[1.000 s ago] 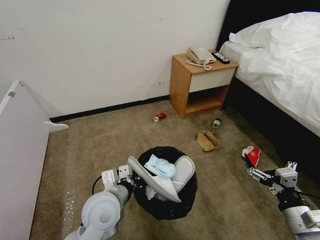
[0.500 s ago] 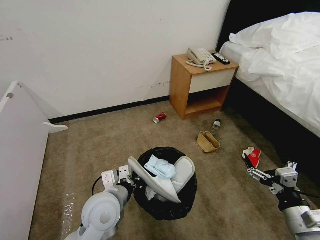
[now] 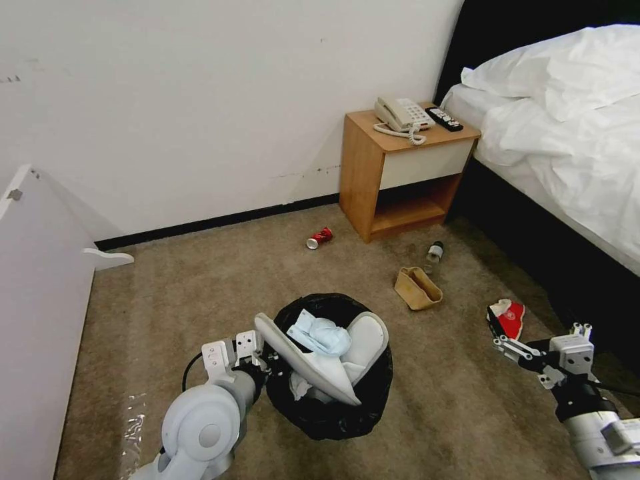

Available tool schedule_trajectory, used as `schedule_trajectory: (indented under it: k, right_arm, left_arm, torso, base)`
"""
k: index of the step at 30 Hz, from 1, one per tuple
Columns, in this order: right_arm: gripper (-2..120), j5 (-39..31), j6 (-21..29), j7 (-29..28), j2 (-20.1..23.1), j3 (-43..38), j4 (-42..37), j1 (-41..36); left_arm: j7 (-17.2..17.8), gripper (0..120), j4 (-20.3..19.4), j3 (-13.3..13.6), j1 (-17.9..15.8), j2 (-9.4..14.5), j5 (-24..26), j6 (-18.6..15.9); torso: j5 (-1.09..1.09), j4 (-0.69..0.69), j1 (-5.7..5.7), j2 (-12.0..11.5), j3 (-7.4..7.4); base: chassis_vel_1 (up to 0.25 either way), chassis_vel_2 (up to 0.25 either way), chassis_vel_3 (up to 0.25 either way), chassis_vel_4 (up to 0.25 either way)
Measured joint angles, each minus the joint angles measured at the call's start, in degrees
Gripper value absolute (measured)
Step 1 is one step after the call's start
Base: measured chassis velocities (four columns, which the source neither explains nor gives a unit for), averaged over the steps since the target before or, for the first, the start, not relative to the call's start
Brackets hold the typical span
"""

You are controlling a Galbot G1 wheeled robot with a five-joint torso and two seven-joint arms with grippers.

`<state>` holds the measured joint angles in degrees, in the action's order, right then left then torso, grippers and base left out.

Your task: Pick up the trash bin, then pick up the garbage from the floor and place it into the trash bin.

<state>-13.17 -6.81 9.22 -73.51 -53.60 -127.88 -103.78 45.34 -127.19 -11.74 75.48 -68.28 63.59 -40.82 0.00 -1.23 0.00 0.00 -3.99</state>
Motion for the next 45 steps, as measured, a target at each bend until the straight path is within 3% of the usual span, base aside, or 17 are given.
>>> schedule_trajectory:
  k: [45]
  right_arm:
    - [100, -0.3, 0.0, 0.3, 0.0, 0.1, 0.4, 0.6]
  left_arm:
    - [-0.3, 0, 0.3, -0.4, 0.1, 0.0, -0.2, 0.2]
  torso:
    - [0.00, 0.00, 0.00, 0.0, 0.00]
  base:
    - [-0.028, 0.033, 0.032, -0.034]
